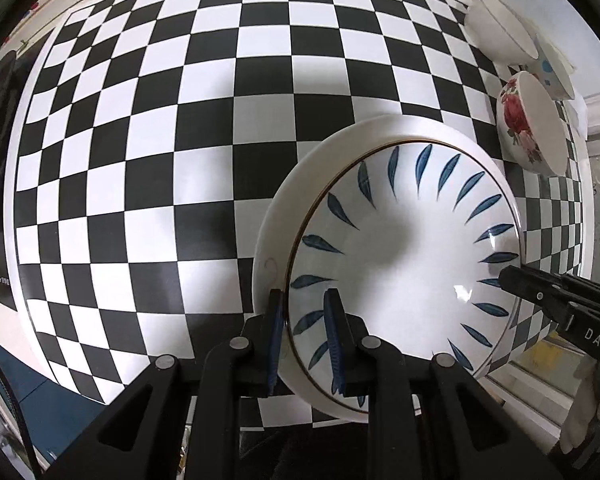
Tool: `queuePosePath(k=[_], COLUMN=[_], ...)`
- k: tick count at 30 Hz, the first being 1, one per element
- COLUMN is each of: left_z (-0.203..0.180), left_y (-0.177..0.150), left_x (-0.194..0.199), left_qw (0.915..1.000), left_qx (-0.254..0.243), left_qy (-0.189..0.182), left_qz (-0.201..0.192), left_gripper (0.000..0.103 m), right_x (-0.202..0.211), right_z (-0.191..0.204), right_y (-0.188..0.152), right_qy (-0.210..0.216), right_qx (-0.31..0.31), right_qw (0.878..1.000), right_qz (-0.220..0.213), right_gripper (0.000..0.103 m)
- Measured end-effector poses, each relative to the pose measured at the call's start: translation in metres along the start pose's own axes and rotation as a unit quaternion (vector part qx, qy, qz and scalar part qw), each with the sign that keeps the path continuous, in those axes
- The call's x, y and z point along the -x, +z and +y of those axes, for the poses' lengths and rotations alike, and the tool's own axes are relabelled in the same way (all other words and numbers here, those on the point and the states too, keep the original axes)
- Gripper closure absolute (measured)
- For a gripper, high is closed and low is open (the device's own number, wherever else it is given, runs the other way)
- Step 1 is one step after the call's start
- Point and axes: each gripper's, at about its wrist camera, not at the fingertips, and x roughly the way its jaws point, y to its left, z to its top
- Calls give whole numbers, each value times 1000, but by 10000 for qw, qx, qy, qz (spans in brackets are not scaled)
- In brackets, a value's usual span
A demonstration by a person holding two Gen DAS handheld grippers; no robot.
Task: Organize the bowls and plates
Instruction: 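Lower the blue-striped plate onto the white plate stack with both grippers, then open both grippers and raise them away from the plate stack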
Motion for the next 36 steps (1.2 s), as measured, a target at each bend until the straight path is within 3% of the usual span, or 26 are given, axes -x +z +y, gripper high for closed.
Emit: queuePosePath(k=[4,10,13,15,17,19,23,36], left_z=[-2,-11,-17,-19,-22,-23,-28,-37], left_y=[-9,-33,-49,-60,-74,-80,-102,-180], left_x=[19,67,94,111,128,142,163,217], left_qw=[9995,9940,9890,9856,9816,9780,9715,9591], left_qx=[-8,-116,-186,-233,-263,-277,-267,-113], left_qy=[174,476,568,551,528,565,569,409], left_qz=[-247,-981,-1356,-1581,-1816,-1988,-2284,-2800], left_gripper=[85,81,70,47,25,24,14,14], right_x=[9,42,67,86,102,118,147,219], right_z=[5,25,45,57,67,77,91,117], right_y=[-5,-24,-43,-57,-71,-86,-116,-207], right_qy=[-130,-247,-422,-443,-438,-461,-708,-846], right_qx=[60,152,321,410,470,519,615,713], right_qw=[9998,9978,9943,9913,9885,9852,9757,9544], right_qz=[-145,-594,-930,-1168,-1369,-1567,-1983,-2772], right_gripper=[84,83,69,53,27,22,19,16])
